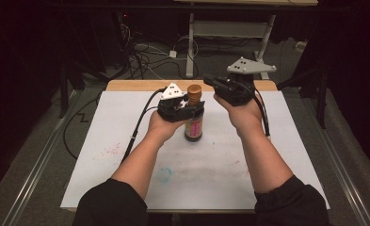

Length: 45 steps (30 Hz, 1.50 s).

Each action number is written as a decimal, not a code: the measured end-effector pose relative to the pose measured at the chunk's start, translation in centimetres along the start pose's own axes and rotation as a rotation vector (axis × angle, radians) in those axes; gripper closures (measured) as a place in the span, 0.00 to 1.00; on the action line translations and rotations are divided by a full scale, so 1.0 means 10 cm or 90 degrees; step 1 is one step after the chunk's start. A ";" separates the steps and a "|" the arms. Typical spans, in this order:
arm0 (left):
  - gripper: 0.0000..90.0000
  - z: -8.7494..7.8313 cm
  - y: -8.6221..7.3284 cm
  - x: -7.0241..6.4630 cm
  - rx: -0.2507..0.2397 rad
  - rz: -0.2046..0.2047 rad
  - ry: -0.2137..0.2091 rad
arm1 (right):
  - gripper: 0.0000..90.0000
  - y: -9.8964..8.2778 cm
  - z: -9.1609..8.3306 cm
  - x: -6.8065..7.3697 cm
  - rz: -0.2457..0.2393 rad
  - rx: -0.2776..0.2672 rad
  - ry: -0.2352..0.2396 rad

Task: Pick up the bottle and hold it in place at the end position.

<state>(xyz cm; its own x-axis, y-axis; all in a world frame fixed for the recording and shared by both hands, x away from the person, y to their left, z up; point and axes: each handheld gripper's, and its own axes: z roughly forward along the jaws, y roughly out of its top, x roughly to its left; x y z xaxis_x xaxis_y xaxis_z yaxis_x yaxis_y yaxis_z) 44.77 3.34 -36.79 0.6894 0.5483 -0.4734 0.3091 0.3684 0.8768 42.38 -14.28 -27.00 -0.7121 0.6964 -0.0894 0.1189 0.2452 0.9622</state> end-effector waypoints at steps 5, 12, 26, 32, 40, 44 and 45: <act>0.52 0.02 -0.03 -0.02 -0.008 0.003 -0.001 | 1.00 -0.18 0.02 0.01 -0.006 0.039 0.012; 0.52 0.02 -0.03 -0.01 -0.013 0.000 -0.002 | 1.00 -0.29 0.05 0.06 -0.012 0.071 0.028; 0.52 0.02 -0.04 -0.02 -0.018 0.000 -0.002 | 1.00 -0.38 0.12 0.09 -0.010 0.095 0.033; 0.52 0.01 -0.04 -0.02 -0.016 0.001 -0.002 | 1.00 -0.37 0.13 0.10 -0.009 0.099 0.032; 0.52 0.01 -0.04 -0.02 -0.015 0.002 -0.002 | 1.00 -0.35 0.14 0.10 -0.010 0.097 0.032; 0.52 0.01 -0.04 -0.02 -0.017 0.000 -0.001 | 1.00 -0.35 0.14 0.10 -0.007 0.098 0.034; 0.52 0.01 -0.03 -0.02 -0.016 0.001 0.001 | 1.00 -0.34 0.14 0.10 -0.005 0.098 0.034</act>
<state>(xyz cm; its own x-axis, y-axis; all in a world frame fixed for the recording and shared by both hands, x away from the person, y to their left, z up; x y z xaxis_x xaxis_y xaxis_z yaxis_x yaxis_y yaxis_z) 44.58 3.07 -36.98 0.6890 0.5494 -0.4727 0.2924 0.3862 0.8749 42.27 -13.46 -30.77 -0.7489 0.6579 -0.0792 0.2152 0.3545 0.9099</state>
